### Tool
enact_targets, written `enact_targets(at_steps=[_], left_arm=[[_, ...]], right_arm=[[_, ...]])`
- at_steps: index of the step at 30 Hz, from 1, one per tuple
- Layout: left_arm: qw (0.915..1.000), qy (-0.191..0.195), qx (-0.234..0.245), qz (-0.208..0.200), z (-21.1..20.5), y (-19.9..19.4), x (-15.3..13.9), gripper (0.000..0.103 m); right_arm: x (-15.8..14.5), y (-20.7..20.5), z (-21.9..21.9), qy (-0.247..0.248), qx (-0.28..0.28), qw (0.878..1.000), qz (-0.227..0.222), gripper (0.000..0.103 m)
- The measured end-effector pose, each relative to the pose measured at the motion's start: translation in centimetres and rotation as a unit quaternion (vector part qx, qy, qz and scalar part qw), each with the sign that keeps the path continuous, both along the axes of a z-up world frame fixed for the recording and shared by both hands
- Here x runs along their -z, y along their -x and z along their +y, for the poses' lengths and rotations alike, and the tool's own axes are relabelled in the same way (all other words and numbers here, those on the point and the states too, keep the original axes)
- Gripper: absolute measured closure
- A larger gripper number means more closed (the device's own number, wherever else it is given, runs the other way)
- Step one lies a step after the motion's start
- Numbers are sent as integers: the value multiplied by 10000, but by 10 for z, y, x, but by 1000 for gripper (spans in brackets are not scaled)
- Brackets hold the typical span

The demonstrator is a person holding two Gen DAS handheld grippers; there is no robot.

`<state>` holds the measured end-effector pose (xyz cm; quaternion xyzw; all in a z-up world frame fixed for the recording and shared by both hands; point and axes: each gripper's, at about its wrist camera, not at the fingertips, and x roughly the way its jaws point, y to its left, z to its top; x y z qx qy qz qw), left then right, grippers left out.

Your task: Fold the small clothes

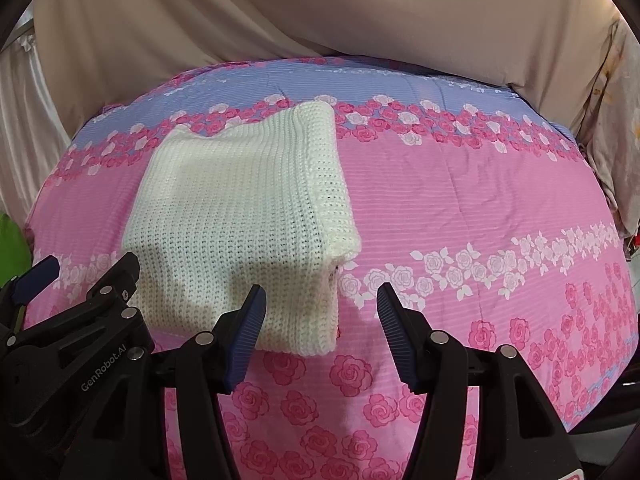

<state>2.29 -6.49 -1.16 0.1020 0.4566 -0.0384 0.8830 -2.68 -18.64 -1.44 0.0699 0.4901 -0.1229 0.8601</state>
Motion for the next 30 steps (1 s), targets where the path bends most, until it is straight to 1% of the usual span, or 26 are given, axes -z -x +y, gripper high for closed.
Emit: enact_targets(at_steps=[12, 15, 19, 30], left_arm=[[10000, 36, -27, 66, 1, -3, 3, 18], [10000, 37, -9, 80, 0, -4, 4, 19], [10000, 31, 48, 48, -3, -3, 4, 22], [9999, -49, 81, 61, -7, -4, 5, 23]], right_arm=[[1, -4, 1, 3, -6, 10000, 22, 46], [1, -4, 1, 6, -9, 10000, 25, 46], [1, -4, 2, 11, -7, 10000, 20, 48], [7, -8, -2, 57, -69, 9999, 89, 53]])
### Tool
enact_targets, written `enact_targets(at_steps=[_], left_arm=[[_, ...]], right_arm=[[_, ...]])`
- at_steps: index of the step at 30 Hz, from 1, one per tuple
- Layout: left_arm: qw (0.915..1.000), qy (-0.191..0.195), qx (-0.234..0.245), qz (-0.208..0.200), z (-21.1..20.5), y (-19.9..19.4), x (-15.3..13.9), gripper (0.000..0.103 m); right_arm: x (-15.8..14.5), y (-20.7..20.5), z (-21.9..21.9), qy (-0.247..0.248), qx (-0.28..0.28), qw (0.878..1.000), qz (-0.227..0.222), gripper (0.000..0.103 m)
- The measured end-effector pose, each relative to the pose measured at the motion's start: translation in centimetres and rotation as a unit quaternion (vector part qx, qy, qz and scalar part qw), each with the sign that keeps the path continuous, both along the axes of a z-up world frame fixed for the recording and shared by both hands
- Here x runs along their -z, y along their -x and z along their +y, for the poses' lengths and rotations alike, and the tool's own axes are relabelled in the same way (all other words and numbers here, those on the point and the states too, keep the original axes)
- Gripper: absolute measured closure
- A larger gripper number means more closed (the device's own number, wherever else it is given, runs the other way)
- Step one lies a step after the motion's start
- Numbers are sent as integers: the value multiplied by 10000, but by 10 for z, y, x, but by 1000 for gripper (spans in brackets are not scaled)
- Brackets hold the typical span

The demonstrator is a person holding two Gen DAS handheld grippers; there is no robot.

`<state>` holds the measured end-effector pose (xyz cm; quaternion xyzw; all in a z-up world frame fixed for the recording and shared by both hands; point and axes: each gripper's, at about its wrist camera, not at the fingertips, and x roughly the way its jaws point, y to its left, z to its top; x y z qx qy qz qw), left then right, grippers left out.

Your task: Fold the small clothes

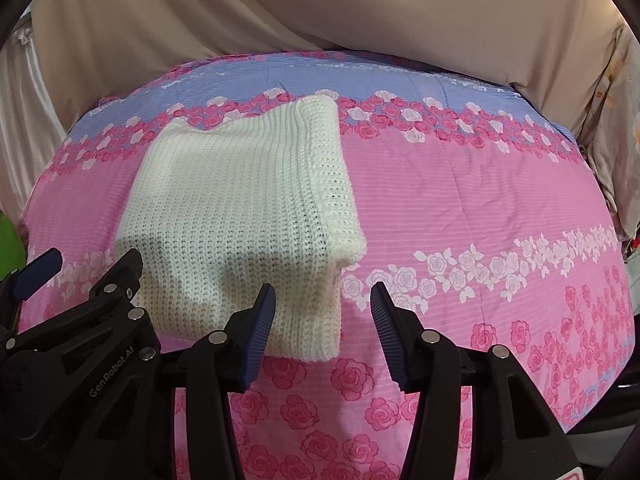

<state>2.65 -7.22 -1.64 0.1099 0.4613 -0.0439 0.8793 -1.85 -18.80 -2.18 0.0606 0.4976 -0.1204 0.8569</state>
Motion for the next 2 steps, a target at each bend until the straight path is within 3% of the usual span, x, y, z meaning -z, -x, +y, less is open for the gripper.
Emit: enact_targets(at_steps=[2], left_arm=[[10000, 2, -8, 8, 1, 0, 0, 23]], right_arm=[[0, 0, 0, 8, -15, 10000, 6, 53]])
